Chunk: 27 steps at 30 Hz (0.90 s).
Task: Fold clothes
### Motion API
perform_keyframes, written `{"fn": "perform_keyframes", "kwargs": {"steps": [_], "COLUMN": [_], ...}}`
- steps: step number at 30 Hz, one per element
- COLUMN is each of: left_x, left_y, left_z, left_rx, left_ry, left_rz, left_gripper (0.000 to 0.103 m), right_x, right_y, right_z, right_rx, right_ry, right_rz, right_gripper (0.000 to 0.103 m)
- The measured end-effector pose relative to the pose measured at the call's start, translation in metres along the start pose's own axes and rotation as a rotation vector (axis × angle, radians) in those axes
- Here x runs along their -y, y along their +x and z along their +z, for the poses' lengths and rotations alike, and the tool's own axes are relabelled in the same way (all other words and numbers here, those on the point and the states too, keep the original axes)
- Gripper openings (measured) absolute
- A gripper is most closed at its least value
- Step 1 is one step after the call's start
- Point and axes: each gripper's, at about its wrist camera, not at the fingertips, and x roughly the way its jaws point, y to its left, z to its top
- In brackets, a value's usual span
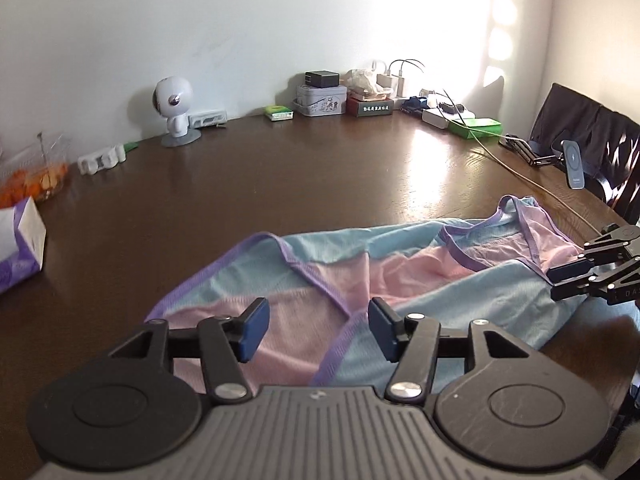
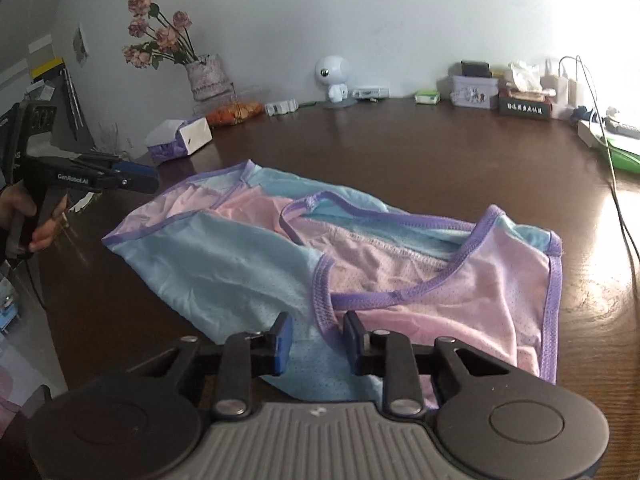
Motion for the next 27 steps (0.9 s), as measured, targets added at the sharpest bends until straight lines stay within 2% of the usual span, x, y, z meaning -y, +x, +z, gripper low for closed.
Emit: {"fn": "perform_keyframes", "kwargs": {"steps": [2, 4, 6, 9, 11, 15, 18, 20, 23, 24, 25, 26, 27], "left_x": [-0.006, -0.017, -0.03, -0.039, -0.044, -0.056, -0.06, -0.064, -0.075, -0.076, -0.077, -0.076, -0.075], "left_y": [0.009, 0.024, 0.045, 0.075, 0.088, 0.118, 0.137, 0.14, 0.136, 0.136, 0.135, 0.134, 0.131], "left_z": [0.009, 0.018, 0.028, 0.041, 0.047, 0.06, 0.059, 0.054, 0.048, 0.048, 0.048, 0.048, 0.048], "left_rx": [-0.003, -0.008, -0.027, -0.057, -0.047, -0.039, -0.106, -0.125, -0.097, -0.093, -0.092, -0.092, -0.083], "left_ry": [0.006, -0.003, -0.035, -0.016, 0.006, 0.014, 0.057, 0.07, 0.048, 0.042, 0.042, 0.052, 0.069], "left_rz": [0.0, 0.003, 0.0, -0.008, -0.024, -0.083, -0.132, -0.141, -0.16, -0.163, -0.165, -0.168, -0.171], "left_gripper": [0.064, 0.074, 0.075, 0.075, 0.075, 0.075, 0.065, 0.054, 0.043, 0.037, 0.021, 0.009, 0.008], "right_x": [0.004, 0.009, 0.013, 0.01, 0.006, 0.012, 0.011, 0.005, 0.0, -0.002, -0.004, -0.006, -0.008], "right_y": [-0.007, -0.016, -0.019, 0.006, 0.031, 0.065, 0.089, 0.104, 0.115, 0.116, 0.116, 0.116, 0.116], "right_z": [0.004, 0.015, 0.03, 0.063, 0.079, 0.099, 0.108, 0.109, 0.106, 0.104, 0.104, 0.104, 0.104], "right_rx": [-0.014, 0.027, 0.058, 0.04, 0.017, 0.03, 0.013, -0.022, -0.049, -0.047, -0.051, -0.058, -0.065], "right_ry": [0.025, 0.033, 0.035, 0.031, 0.033, 0.166, 0.189, 0.147, 0.085, 0.057, 0.027, 0.011, -0.005], "right_rz": [-0.015, -0.008, -0.006, -0.057, -0.063, -0.057, -0.009, -0.047, -0.086, -0.092, -0.097, -0.101, -0.104], "right_gripper": [0.025, 0.029, 0.039, 0.039, 0.039, 0.039, 0.04, 0.04, 0.039, 0.038, 0.038, 0.03, 0.01]}}
